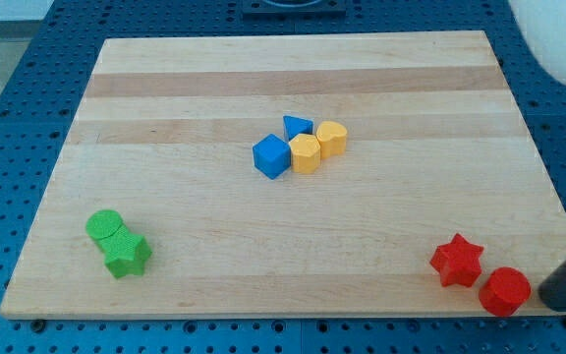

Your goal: Put the red circle underneath the red star

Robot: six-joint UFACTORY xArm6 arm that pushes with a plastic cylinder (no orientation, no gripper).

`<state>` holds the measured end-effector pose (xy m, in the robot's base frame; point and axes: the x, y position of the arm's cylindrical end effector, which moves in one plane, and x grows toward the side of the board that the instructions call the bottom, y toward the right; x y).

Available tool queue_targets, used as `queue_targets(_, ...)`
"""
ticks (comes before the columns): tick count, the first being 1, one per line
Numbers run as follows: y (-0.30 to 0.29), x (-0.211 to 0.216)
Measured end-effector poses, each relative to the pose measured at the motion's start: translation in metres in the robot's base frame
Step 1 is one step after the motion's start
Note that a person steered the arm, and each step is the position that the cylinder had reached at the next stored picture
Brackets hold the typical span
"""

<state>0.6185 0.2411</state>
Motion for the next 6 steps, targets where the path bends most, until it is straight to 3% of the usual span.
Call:
queue_targets(3, -0.061, 0.0)
queue_targets(5, -0.059, 0.0)
queue_targets(6, -0.029, -0.001)
